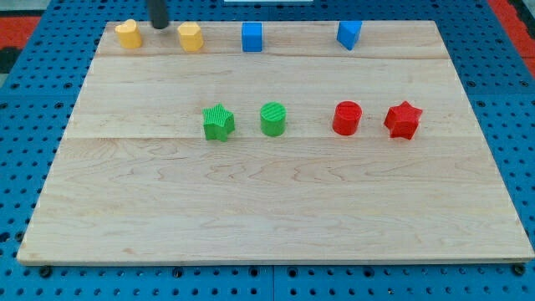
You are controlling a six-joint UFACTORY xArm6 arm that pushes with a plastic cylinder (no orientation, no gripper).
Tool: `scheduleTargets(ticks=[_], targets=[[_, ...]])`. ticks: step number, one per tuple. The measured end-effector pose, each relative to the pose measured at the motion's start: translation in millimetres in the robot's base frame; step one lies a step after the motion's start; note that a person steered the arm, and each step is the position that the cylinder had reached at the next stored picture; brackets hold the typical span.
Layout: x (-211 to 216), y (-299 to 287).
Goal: Push the yellow heart downwards
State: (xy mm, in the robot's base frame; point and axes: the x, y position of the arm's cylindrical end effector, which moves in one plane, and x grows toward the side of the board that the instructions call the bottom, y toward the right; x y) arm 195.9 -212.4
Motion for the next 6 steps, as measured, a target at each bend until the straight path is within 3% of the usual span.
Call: scheduleTargets(ticks=[2,3,4,5,6], targets=[[-0.9,-45.4],[32.7,-25.5],[123.5,47.2],[161.0,52.9],[181.1,109.1]])
